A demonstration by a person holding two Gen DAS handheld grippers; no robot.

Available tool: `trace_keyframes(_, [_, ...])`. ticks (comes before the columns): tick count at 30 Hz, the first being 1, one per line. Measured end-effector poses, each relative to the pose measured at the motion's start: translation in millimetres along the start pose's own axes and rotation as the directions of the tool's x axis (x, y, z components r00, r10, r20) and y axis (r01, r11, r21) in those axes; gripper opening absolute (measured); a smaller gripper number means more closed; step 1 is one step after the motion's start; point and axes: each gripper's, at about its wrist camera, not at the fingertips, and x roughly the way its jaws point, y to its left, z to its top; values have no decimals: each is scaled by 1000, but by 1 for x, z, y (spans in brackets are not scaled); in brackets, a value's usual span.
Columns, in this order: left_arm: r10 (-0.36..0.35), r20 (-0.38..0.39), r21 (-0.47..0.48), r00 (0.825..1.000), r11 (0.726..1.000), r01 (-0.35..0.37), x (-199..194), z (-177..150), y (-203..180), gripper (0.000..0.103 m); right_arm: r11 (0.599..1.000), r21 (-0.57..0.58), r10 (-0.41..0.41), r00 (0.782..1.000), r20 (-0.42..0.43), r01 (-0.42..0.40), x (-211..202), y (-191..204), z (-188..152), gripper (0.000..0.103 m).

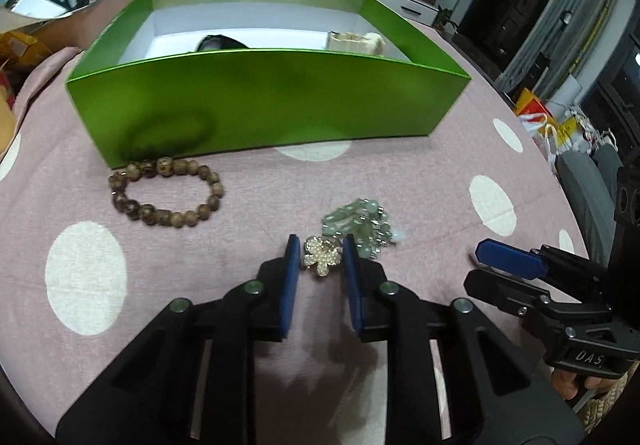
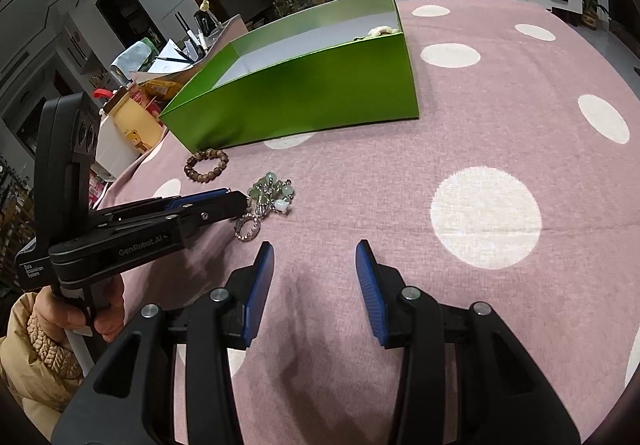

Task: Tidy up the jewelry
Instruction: 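Grasp the gold flower charm with the left tool while the right tool grasps the green jade charm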

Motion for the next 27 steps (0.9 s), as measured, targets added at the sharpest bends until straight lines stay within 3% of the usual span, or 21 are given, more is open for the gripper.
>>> trace_keyframes(7, [9, 48, -64, 999, 998, -6, -26, -1, 25, 21, 999, -34, 14, 1000, -4, -14, 11, 11, 11, 43])
trace_keyframes(18, [32, 53, -90, 998, 996, -27, -42, -15, 47, 21, 986, -169, -8, 999, -36, 2, 52, 41, 44, 43])
trace_keyframes(25, [26, 63, -105, 998, 994, -20, -45, -15, 55, 21, 961, -271, -72, 996, -60, 53, 69, 55, 45, 7])
trace_keyframes(27, [26, 63, -108, 998, 994, -19, -45, -15, 57, 21, 963, -266, -66, 997, -48, 51, 65, 55, 46, 7])
